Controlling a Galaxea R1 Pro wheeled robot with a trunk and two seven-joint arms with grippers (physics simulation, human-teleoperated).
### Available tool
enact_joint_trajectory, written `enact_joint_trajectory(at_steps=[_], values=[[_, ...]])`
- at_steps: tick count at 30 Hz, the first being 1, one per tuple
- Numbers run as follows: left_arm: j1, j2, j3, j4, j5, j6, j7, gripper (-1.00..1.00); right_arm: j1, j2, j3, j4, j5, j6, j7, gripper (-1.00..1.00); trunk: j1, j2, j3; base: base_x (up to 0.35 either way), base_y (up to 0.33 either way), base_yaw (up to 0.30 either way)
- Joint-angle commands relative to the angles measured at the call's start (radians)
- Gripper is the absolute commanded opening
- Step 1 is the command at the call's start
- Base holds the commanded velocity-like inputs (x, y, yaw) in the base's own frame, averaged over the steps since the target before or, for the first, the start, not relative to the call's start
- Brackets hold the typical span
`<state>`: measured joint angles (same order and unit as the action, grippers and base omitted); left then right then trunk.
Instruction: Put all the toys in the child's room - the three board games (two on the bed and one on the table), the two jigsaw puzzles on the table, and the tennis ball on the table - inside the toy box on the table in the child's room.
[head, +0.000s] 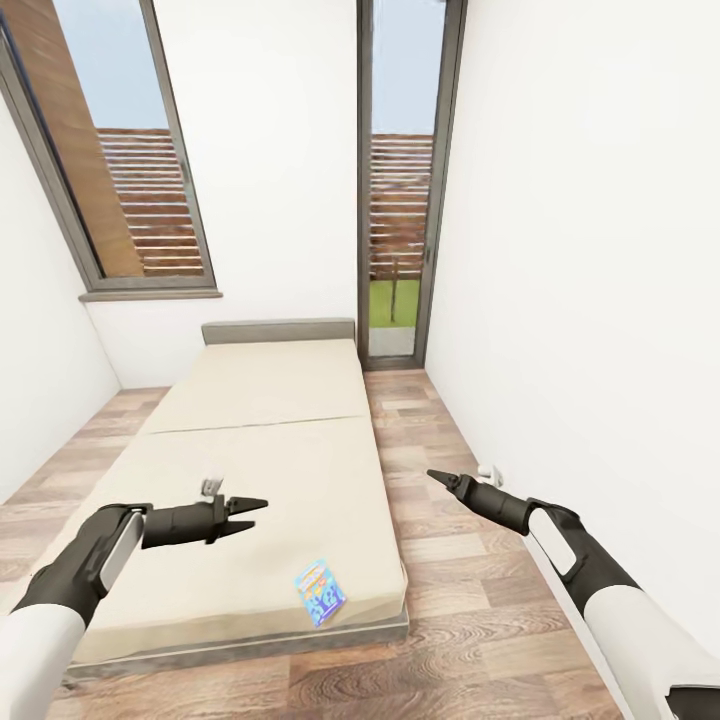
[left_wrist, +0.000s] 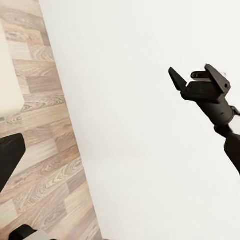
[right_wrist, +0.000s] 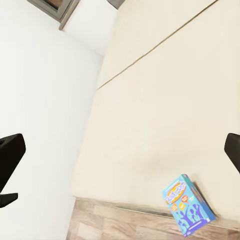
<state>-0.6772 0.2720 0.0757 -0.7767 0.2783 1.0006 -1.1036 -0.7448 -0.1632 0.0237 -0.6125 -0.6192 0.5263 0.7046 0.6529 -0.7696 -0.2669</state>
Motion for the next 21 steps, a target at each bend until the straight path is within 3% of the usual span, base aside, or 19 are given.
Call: enact_joint_trajectory(at_steps=[1, 9, 21], values=[[0.000, -0.002, 0.001, 0.000, 0.000, 0.004, 0.001, 1.00, -0.001, -0.001, 0.002, 0.000, -0.010, 0.007, -0.001, 1.00, 0.004, -0.008, -0.005, -0.004, 0.000, 0.000], [0.000, -0.033, 0.003, 0.011, -0.001, 0.001, 0.016, 1.00, 0.000, 0.000, 0.003, -0.003, -0.011, 0.006, 0.003, 1.00, 0.035, -0.064, -0.030, -0.001, 0.000, 0.000], [-0.001, -0.106, 0.005, 0.082, -0.003, -0.042, 0.020, 1.00, 0.000, 0.000, 0.003, -0.006, -0.012, 0.008, 0.009, 1.00, 0.081, -0.148, -0.067, 0.000, 0.000, 0.000]])
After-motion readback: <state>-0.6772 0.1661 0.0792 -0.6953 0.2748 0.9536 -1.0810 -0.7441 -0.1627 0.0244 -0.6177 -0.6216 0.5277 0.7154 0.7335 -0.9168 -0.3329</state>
